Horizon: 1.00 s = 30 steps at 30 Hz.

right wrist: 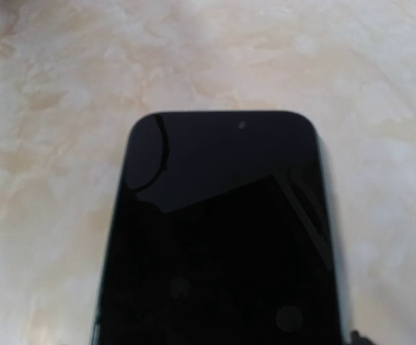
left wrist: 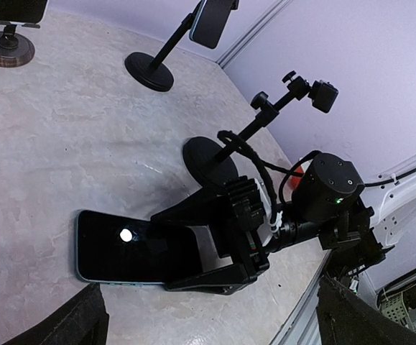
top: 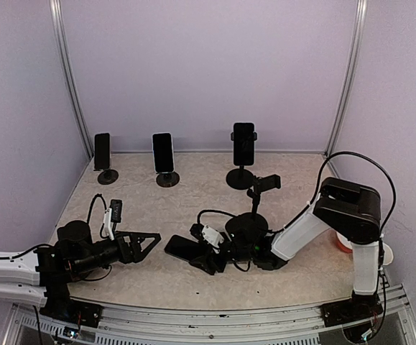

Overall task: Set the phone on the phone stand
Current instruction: Pick up the phone at the center of the board, then pass from the right arm to the left

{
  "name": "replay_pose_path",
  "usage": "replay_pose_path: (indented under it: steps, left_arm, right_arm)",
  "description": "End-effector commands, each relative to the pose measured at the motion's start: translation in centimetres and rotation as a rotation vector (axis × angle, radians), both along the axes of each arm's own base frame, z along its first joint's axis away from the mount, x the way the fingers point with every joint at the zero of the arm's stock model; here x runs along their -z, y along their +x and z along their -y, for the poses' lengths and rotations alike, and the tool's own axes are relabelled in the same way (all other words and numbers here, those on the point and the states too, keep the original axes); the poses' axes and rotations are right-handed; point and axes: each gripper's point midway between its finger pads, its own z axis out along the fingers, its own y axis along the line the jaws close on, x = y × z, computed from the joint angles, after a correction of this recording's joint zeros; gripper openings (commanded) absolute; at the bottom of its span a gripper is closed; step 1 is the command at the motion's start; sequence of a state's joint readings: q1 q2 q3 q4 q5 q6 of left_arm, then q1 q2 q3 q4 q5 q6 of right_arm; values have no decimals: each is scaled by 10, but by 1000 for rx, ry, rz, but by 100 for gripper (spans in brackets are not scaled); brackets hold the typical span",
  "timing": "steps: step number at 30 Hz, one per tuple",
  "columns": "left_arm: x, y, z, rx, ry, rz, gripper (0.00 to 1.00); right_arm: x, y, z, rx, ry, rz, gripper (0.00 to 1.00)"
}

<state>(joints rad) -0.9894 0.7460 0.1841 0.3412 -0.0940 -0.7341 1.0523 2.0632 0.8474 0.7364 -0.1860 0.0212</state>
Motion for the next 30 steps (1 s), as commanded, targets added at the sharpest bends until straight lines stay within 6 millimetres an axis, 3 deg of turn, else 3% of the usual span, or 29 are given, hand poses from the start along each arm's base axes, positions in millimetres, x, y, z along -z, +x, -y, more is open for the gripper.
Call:
replay_pose_path:
  steps: [1,9,30]
  left_arm:
    - [-8,0,4,4,-20,10,99]
    - [-7,-1,5,6,-18,7,99]
    - [-11,-5,11,39,-85,2,96]
  right_arm:
    - [-32,0,4,22,49,19,56]
    - [-73,-7,1,49,110,106,56]
    - [-152,-34,8,180,240,323,55]
